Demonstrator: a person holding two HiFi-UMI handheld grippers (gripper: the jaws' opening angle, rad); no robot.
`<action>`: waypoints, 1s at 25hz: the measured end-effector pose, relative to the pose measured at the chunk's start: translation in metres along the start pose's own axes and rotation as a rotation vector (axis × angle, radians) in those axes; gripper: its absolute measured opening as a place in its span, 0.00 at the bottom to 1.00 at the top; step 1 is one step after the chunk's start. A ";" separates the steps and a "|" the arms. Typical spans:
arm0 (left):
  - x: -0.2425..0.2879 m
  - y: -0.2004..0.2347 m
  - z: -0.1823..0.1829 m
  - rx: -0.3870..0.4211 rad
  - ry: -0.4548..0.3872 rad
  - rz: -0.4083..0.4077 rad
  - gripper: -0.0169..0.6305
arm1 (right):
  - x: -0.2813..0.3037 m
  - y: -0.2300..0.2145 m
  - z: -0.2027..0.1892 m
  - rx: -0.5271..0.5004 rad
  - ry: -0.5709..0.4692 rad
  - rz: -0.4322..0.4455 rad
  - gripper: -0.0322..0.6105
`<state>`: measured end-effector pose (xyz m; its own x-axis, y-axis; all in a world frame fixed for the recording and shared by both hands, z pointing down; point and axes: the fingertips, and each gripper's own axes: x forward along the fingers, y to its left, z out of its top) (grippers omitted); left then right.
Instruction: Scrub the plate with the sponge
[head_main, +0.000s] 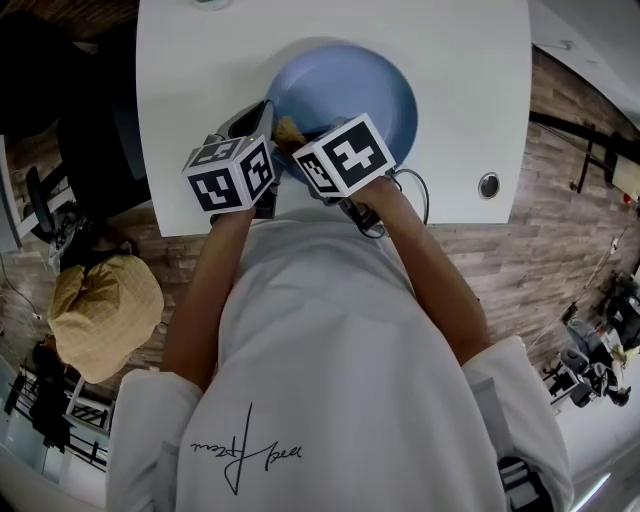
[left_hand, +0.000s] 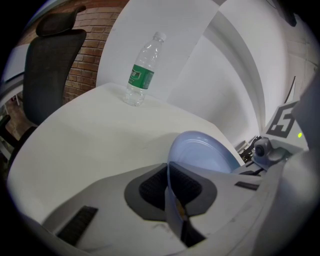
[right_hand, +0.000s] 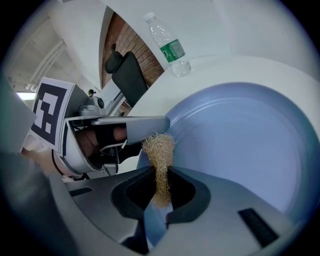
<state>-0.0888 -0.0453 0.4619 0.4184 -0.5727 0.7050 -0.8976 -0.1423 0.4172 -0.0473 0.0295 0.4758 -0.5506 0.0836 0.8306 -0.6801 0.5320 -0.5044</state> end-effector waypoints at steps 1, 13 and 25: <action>0.000 0.000 0.000 -0.002 0.000 0.000 0.05 | 0.000 0.000 0.000 -0.004 0.002 -0.003 0.12; -0.001 0.000 0.000 -0.018 -0.006 0.002 0.05 | -0.001 0.005 -0.017 0.033 0.054 0.062 0.12; -0.002 -0.001 -0.001 -0.024 -0.012 0.006 0.05 | -0.006 0.002 -0.037 0.010 0.124 0.107 0.12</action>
<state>-0.0887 -0.0434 0.4603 0.4112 -0.5833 0.7005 -0.8964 -0.1192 0.4269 -0.0277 0.0615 0.4783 -0.5569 0.2431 0.7942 -0.6255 0.5063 -0.5936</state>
